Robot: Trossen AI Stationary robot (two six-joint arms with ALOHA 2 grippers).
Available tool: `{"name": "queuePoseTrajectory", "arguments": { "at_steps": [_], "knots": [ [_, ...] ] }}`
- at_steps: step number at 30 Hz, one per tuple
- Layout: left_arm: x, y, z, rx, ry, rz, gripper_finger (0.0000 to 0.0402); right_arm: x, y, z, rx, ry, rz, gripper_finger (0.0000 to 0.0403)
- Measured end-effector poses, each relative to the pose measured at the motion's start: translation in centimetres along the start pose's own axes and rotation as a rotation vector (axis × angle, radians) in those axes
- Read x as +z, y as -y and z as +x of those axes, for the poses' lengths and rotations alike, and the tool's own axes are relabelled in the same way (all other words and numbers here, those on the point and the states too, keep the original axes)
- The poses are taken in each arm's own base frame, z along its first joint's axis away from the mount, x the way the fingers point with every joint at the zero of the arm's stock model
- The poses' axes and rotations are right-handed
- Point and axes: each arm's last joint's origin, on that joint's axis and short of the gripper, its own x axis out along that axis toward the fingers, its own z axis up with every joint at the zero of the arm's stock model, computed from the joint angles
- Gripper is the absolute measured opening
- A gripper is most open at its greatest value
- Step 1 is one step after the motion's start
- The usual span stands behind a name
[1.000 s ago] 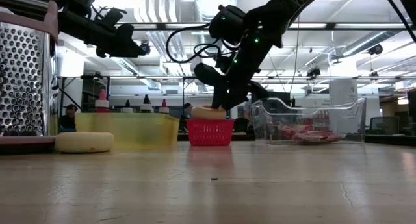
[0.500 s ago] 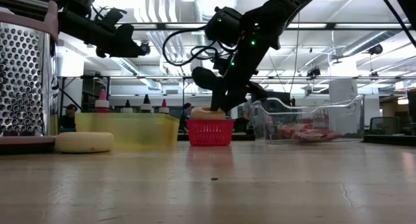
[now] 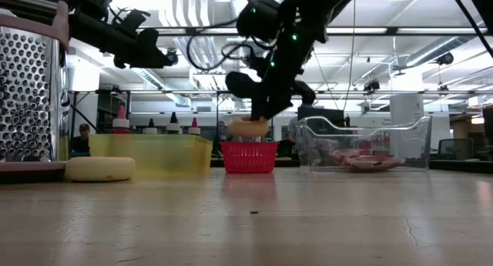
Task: Pick & Place Food Item
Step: Put the right orange donut into the red bin
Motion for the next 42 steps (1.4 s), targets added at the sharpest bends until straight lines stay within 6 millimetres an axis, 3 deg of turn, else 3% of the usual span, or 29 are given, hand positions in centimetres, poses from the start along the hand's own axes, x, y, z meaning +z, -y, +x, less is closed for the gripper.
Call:
{"name": "queuePoseTrajectory", "arguments": {
  "at_steps": [7,17,28,42],
  "knots": [
    [0.0,0.0,0.0,0.000,0.000,0.000,0.0223,0.6,-1.1,-1.2,0.015,0.040,-0.294,0.0093],
    [0.0,0.0,0.0,0.000,0.000,0.000,0.0223,1.4,0.6,-0.3,0.188,-0.131,-0.732,0.0076],
    [0.0,0.0,0.0,0.000,0.000,0.000,0.0223,2.7,1.7,0.5,0.235,-0.161,-0.602,0.0070],
    [0.0,0.0,0.0,0.000,0.000,0.000,0.0223,1.2,1.0,3.6,0.231,-0.194,-0.607,0.0070]
  ]
}}
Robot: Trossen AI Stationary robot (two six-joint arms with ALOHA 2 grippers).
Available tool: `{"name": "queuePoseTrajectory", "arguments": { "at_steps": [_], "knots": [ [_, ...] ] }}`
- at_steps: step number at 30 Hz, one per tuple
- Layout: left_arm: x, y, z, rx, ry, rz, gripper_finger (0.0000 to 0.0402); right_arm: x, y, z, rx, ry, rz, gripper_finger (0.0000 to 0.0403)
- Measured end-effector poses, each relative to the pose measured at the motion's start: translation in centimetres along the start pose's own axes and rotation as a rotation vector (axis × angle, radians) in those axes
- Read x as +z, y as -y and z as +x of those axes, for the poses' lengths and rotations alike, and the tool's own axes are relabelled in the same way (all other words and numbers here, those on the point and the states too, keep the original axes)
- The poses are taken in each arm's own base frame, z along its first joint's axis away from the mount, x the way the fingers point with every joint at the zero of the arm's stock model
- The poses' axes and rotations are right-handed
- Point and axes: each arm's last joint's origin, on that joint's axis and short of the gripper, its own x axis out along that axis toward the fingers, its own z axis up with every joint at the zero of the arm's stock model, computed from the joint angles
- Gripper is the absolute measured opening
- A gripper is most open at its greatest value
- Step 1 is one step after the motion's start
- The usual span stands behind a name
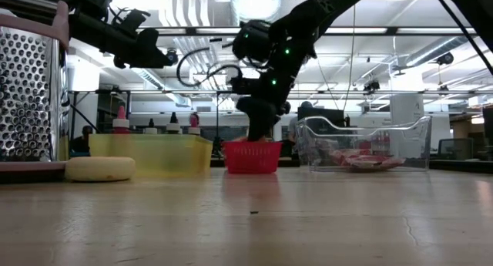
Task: Pick & Place Food Item
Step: Put the right orange donut into the red bin
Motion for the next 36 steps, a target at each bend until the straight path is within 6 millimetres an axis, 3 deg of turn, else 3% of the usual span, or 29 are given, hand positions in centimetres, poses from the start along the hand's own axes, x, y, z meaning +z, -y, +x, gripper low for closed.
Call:
{"name": "queuePoseTrajectory", "arguments": {
  "at_steps": [22,36],
  "knots": [
    [0.00,0.00,0.01,0.000,0.000,0.000,0.0223,-0.51,-0.25,0.91,0.023,-0.034,0.029,0.0073],
    [-0.01,0.01,0.01,-0.001,0.000,0.000,0.0223,-0.53,-0.31,0.91,0.035,-0.035,0.028,0.0151]
  ]
}}
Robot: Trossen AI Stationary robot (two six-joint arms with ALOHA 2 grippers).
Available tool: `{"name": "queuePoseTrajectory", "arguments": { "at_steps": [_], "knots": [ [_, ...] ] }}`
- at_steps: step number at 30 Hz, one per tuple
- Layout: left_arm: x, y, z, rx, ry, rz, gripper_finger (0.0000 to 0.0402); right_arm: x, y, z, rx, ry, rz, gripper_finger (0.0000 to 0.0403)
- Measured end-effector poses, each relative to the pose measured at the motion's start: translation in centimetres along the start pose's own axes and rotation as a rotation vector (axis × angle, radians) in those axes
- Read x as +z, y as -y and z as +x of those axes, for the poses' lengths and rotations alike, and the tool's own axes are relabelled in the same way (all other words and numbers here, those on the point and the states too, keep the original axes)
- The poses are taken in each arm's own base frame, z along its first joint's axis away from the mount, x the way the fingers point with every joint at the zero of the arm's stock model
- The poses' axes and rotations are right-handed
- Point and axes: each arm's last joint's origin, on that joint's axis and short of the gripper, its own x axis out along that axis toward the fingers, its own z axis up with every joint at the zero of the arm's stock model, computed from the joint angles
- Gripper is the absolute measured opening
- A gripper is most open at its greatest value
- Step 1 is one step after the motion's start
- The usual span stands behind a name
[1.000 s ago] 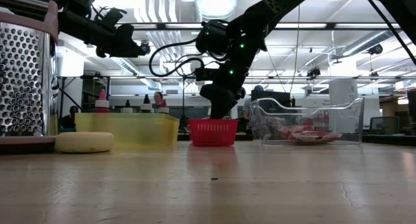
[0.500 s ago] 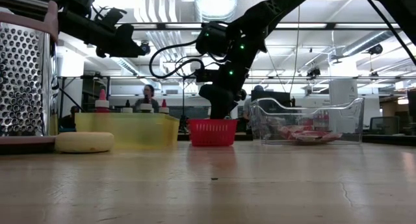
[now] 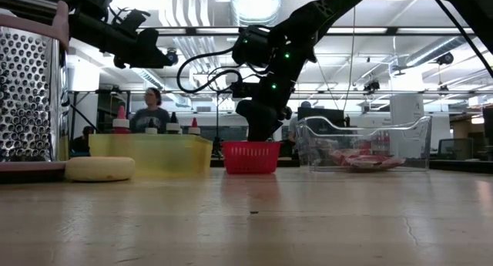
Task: Pick & Place Food Item
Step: Put the right orange donut into the red bin
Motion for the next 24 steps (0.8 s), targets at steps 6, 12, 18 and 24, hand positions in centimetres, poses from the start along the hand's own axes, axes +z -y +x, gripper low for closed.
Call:
{"name": "queuePoseTrajectory", "arguments": {
  "at_steps": [6,12,18,24],
  "knots": [
    [0.0,0.0,0.0,0.000,0.000,0.000,0.0223,0.0,0.0,0.0,0.000,0.000,0.005,0.0192],
    [0.0,0.0,0.0,0.001,0.000,0.000,0.0223,0.0,0.0,0.0,-0.001,0.002,0.006,0.0216],
    [0.0,0.0,0.0,0.000,0.000,0.000,0.0223,0.1,0.0,0.0,-0.022,0.006,0.004,0.0215],
    [0.0,0.0,0.0,0.000,0.000,0.000,0.0223,1.1,0.1,-1.0,-0.066,0.043,0.004,0.0215]
  ]
}}
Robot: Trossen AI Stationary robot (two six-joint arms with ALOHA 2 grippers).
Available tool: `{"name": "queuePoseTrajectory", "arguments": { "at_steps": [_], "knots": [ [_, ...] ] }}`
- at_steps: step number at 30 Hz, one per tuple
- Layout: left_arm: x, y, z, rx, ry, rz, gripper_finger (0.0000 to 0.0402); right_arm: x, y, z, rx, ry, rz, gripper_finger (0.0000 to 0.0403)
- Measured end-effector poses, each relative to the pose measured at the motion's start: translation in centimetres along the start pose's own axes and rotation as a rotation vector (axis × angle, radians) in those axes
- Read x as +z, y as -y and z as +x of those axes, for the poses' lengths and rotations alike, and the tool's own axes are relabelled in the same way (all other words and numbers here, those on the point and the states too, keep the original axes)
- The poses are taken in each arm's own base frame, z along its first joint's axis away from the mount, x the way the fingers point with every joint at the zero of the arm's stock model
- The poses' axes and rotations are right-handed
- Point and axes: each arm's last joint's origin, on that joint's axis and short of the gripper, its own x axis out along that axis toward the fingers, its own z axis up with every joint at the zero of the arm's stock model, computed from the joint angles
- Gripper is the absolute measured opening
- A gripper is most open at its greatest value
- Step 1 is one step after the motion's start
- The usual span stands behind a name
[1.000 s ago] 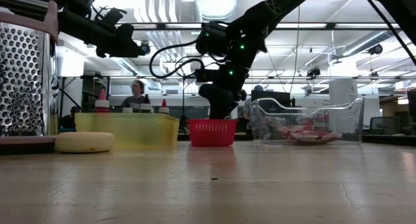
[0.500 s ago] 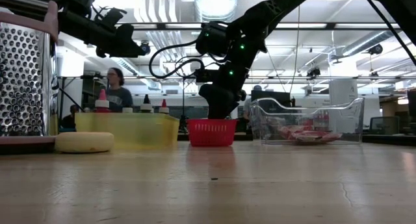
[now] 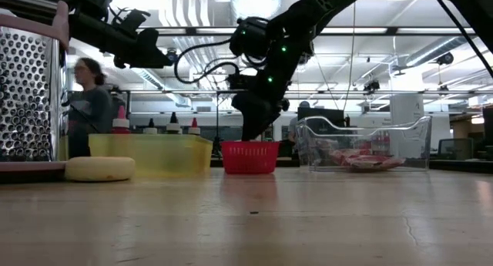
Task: Pick & Place Food Item
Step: Put the right orange donut into the red bin, then put the orange donut into the red bin
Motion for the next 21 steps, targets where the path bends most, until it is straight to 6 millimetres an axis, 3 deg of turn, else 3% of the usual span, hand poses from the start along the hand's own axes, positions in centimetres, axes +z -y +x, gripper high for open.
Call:
{"name": "queuePoseTrajectory", "arguments": {
  "at_steps": [12,21],
  "knots": [
    [0.0,0.0,0.0,0.000,0.000,0.000,0.0223,2.1,-0.5,-4.5,-0.025,0.039,-0.023,0.0215],
    [0.0,0.0,0.0,0.000,0.000,0.000,0.0223,2.9,-3.3,-7.8,0.025,0.148,0.032,0.0215]
  ]
}}
